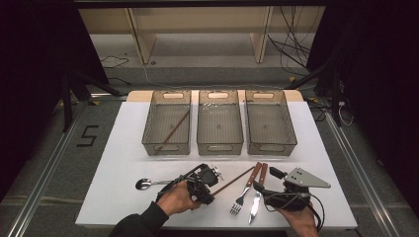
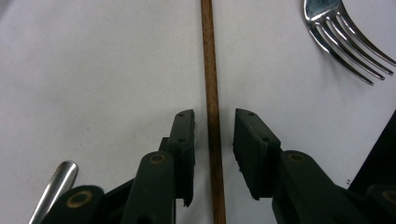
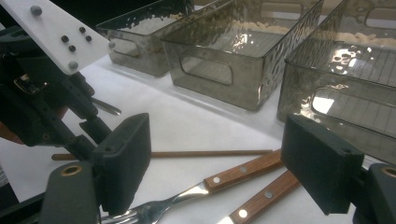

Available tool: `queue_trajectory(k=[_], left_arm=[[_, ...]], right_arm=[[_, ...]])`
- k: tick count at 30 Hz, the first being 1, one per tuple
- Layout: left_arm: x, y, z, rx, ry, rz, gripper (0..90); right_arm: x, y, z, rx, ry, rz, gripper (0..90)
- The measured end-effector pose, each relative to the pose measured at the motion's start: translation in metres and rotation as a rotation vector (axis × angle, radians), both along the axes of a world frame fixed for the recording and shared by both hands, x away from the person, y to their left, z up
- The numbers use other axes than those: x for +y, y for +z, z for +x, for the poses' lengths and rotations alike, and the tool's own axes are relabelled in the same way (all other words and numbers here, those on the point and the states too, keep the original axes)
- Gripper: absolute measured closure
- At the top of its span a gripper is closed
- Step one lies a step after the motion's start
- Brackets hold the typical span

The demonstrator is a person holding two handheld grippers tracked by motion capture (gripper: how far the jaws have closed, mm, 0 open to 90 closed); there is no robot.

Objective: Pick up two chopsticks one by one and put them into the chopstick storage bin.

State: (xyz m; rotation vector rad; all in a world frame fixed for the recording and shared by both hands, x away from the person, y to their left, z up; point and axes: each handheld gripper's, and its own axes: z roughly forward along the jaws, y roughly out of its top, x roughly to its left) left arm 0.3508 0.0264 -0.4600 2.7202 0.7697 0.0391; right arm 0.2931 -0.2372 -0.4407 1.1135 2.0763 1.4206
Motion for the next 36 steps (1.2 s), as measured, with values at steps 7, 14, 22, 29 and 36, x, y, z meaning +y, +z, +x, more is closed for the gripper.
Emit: queue_trajectory(k=[7,14,22,29,36], left_arm=[[-0.0006,0.0000,0.0010,-0.014,-0.011,0.020,73.6],[-0.0025,-0.0004,-0.0002,-0.018,-0.015,0.020,78.9],[-0.0048,-0.0001,0.0005,-0.010,-0.006,0.031,82.1],[-0.0041,-0.0002,0.0028,0.010,0.007,0.024,82.4],[-0.0031,-0.0003,0.0052,0.030,0.025,0.016,83.4]], right_arm=[[0.0000,0.0001,-0.0002,0.000,-0.001,-0.001,25.2],[0.0003,0.0001,-0.0002,0.001,-0.002,-0.003,25.2],[0.0004,0.0001,-0.0002,0.000,-0.005,-0.004,25.2],[0.0006,0.0002,-0.0001,0.000,-0.005,-0.005,25.4],[0.0002,0.0003,0.0000,-0.002,-0.006,-0.005,25.5]])
